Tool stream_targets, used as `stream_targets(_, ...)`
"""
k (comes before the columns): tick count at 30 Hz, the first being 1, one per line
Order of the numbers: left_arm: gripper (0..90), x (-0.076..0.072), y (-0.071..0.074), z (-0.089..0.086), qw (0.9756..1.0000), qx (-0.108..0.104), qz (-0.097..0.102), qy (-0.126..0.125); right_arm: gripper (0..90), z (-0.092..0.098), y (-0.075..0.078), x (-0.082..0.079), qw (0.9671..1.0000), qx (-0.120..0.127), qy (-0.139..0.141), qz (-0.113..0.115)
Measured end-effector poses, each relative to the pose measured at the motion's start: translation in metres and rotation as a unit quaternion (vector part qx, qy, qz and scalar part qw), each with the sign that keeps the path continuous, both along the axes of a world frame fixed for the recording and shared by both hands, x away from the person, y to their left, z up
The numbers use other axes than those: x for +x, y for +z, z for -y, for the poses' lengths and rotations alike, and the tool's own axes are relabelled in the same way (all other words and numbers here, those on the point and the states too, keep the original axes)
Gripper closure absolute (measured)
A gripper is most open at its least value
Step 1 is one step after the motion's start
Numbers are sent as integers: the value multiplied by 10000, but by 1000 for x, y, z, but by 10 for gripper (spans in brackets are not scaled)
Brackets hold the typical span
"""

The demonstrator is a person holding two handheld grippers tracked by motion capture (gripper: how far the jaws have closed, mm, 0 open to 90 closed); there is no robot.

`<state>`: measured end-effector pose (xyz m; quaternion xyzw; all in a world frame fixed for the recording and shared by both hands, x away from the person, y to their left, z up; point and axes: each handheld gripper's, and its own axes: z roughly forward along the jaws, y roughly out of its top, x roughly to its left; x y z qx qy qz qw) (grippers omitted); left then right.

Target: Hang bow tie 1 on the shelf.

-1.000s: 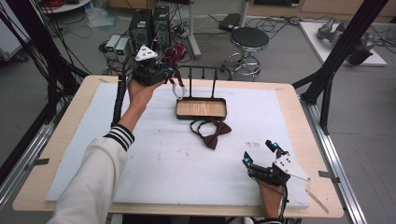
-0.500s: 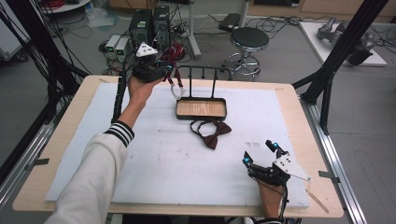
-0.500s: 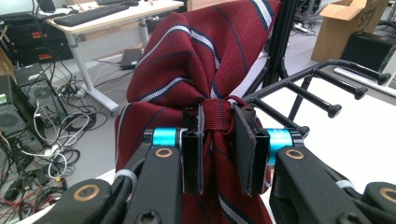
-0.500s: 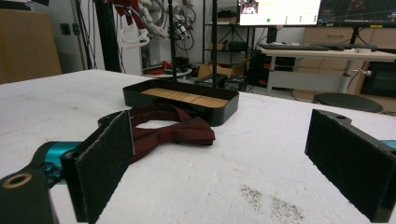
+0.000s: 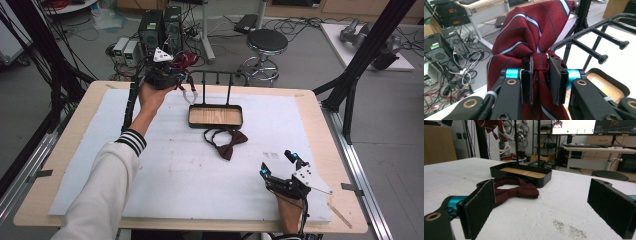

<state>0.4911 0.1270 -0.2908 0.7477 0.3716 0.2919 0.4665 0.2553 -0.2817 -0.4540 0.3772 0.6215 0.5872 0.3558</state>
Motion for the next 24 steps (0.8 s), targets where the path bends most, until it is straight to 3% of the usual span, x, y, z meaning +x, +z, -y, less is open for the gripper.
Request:
stream_targets(11,702,-4,-5,-6,9998,98,-169,21,72,0,0,0,10000,-8,2,8)
stream_targets(17,518,-4,-4,-9,9994,131,-308,51,72,0,0,0,10000,6,4,13)
stream_targets(24,290,-15,-2,-21,10000,-31,-21,7,72,0,0,0,10000,-9,0,37)
